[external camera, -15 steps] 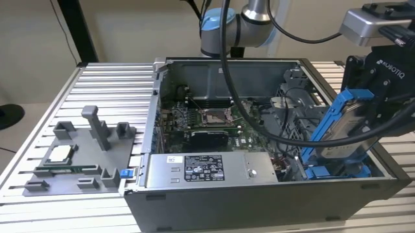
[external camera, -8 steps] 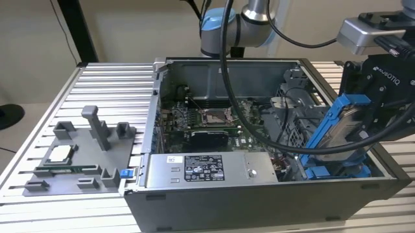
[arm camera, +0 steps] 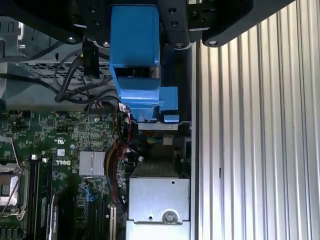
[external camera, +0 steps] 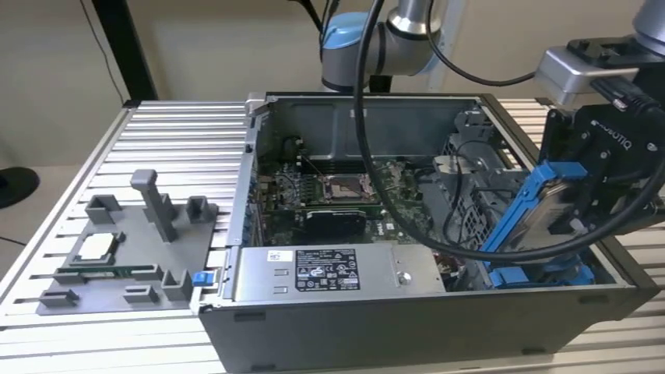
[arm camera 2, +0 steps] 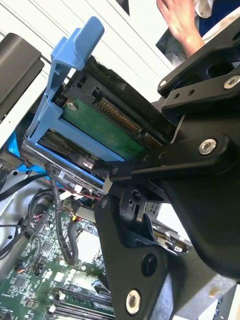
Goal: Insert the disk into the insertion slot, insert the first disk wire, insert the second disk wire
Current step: 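Insert the disk into the insertion slot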
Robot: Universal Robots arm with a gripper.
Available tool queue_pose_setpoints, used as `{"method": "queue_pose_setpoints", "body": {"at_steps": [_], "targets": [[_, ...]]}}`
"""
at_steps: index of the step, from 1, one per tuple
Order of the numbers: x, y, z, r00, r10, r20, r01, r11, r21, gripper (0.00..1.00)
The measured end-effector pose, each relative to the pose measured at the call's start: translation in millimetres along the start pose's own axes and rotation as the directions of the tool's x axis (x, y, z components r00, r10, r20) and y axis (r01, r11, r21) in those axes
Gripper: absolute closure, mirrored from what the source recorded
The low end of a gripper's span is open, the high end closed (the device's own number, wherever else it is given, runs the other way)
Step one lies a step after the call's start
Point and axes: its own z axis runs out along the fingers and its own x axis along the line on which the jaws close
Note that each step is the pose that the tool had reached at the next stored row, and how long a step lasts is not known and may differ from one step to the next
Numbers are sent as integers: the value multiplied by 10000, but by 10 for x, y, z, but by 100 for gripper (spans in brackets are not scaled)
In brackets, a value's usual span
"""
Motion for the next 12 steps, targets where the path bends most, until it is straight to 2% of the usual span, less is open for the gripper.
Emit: {"method": "queue_pose_setpoints", "body": {"at_steps": [6, 8, 9, 10, 12], "targets": [[2, -1, 108, 10000, 0, 0, 0, 10000, 0, 100], [2, -1, 112, 10000, 0, 0, 0, 10000, 2, 100], [2, -1, 111, 10000, -1, -2, 1, 10000, 1, 0], [2, -1, 100, 10000, 0, -4, 0, 10000, 0, 0], [0, 0, 22, 10000, 1, 1, -1, 10000, 0, 0]]}}
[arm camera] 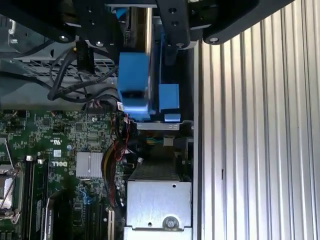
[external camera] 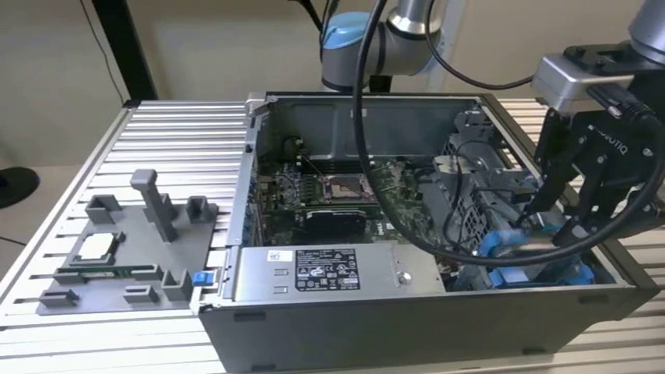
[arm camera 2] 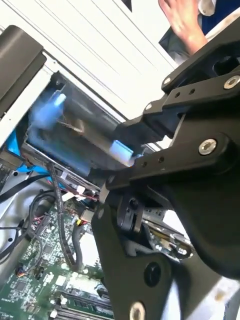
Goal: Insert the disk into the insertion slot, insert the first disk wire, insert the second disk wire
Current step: 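Insert the disk into the insertion slot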
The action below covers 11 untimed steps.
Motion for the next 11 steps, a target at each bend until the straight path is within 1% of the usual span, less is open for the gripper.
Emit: {"method": "queue_pose_setpoints", "body": {"at_steps": [3, 4, 6, 7, 9, 11], "targets": [[-2, 1, -137, 10000, 0, -1, 0, 10000, 0, 0], [-3, 1, -170, 10000, -1, 1, 1, 10000, 0, 0], [-19, 15, -183, 10000, 0, 2, 0, 10000, 1, 0], [-36, 39, -185, 10000, -2, 0, 2, 10000, 5, 0], [-89, 95, -182, 10000, 0, 1, 0, 10000, 15, 0], [-167, 112, -178, 10000, 1, 2, -1, 10000, 16, 0]]}}
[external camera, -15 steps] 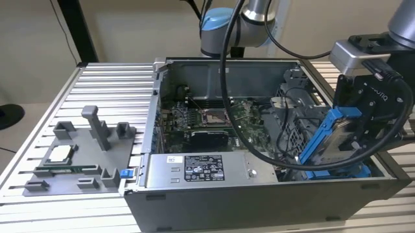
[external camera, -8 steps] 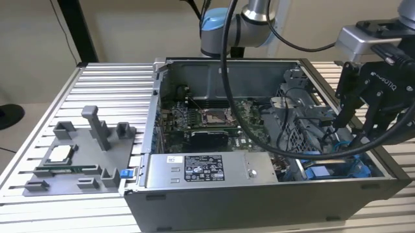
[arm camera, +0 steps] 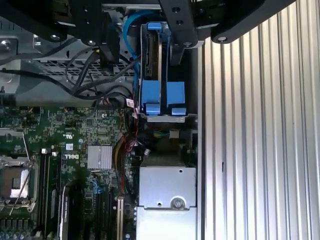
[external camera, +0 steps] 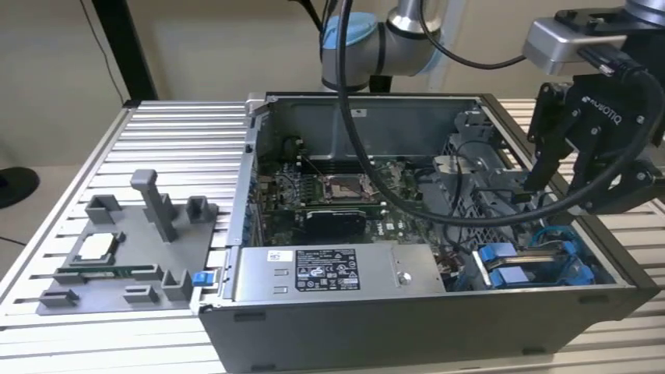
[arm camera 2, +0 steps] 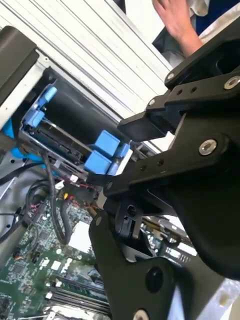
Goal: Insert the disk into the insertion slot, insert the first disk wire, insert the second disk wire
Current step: 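Insert the disk into the insertion slot, then insert the first disk wire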
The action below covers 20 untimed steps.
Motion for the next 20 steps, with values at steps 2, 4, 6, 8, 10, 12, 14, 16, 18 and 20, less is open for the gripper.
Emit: {"method": "queue_pose_setpoints", "body": {"at_steps": [2, 4, 6, 8, 10, 12, 14, 16, 18, 20], "targets": [[-88, 0, 14, 10000, -12, -1, 12, 10000, 3, 0], [-151, 4, 47, 10000, -70, -13, 71, 10000, 38, 0], [-197, 4, 71, 9998, -160, -73, 160, 9998, 75, 0], [-233, 4, 94, 9995, -283, -129, 285, 9995, 116, 0], [-253, 4, 113, 9988, -463, -180, 466, 9988, 153, 0], [-260, 4, 132, 9979, -601, -230, 605, 9980, 178, 0], [-264, 6, 158, 9977, -617, -263, 622, 9979, 182, 100], [-272, 7, 181, 9977, -619, -264, 624, 9979, 183, 100], [-280, 8, 199, 9977, -620, -260, 625, 9979, 183, 100], [-291, 8, 207, 9977, -632, -257, 637, 9978, 184, 100]]}}
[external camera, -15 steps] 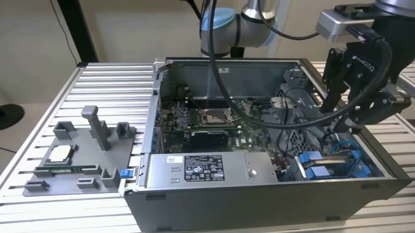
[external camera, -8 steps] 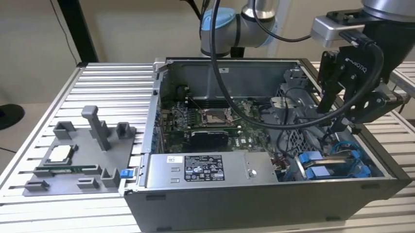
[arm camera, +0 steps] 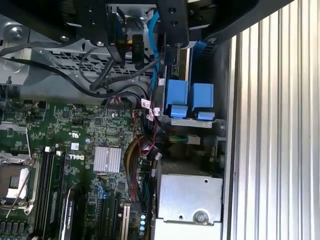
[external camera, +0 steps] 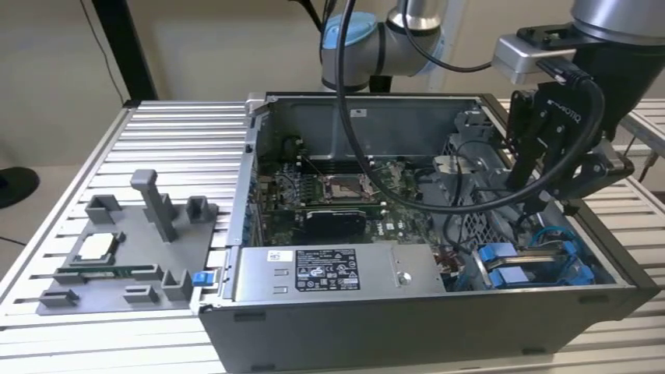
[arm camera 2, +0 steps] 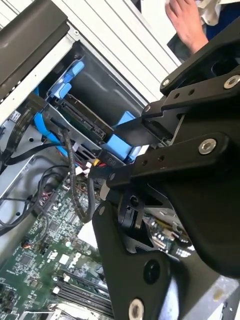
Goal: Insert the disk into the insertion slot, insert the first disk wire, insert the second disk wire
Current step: 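Insert the first disk wire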
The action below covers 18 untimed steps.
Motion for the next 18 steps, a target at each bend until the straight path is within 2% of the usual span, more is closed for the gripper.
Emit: {"method": "queue_pose_setpoints", "body": {"at_steps": [5, 10, 13, 15, 16, 18], "targets": [[-19, 0, 0, 10000, -54, -3, 54, 10000, 12, 100], [-26, 0, 0, 9999, -161, -8, 161, 9998, 128, 100], [-26, 3, 0, 9998, -182, -15, 183, 9994, 295, 100], [-26, 6, 0, 9998, -185, 9, 185, 9990, 412, 100], [-27, 6, -1, 9998, -184, 33, 183, 9988, 445, 100], [-27, 6, 0, 9998, -186, 38, 184, 9988, 447, 100]]}}
